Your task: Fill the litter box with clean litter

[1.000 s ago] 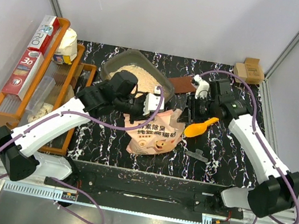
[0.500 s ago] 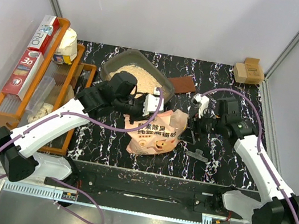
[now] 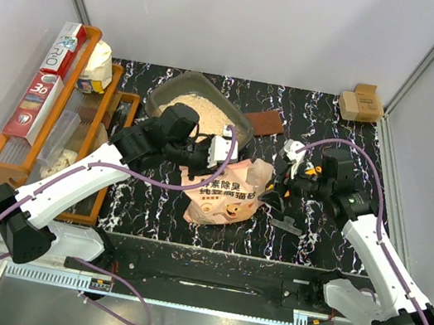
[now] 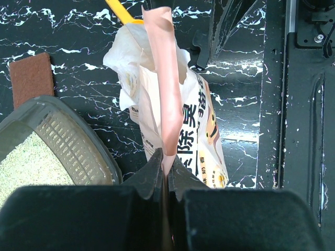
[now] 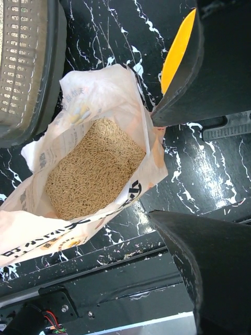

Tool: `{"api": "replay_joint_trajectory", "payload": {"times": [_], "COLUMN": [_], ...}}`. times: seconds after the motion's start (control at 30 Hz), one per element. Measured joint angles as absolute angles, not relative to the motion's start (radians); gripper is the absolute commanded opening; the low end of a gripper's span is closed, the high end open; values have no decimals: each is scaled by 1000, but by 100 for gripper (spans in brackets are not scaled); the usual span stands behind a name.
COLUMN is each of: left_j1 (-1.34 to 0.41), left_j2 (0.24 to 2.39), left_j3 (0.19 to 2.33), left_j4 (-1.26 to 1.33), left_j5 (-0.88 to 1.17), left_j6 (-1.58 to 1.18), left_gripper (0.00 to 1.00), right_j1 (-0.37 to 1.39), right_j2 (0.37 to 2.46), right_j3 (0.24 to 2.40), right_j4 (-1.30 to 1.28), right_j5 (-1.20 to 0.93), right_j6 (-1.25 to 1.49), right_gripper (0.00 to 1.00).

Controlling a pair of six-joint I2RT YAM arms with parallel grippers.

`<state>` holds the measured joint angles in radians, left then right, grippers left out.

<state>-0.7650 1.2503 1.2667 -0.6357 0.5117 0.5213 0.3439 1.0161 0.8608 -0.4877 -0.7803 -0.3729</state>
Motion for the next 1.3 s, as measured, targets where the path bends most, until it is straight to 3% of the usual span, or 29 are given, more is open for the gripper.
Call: {"api": "replay_joint_trajectory", "payload": {"times": [0.5, 0.9, 1.3], "left_j1": [-765, -765, -765], "left_j2": [1253, 1253, 1253], "left_j3": [1267, 1267, 1267], "left_j4": [-634, -633, -633], "left_j5": [512, 503, 493], "left_j6": [515, 514, 514], "left_gripper": [0, 0, 0], "right_j1": [347, 351, 352], "right_j2": [1033, 1045, 1060], "right_j3": [801, 798, 788], "right_j4": [-297, -289, -255], "right_j5": [-850, -886, -885], "right_j6": [-274, -349, -352], "right_gripper": [61, 59, 45]}}
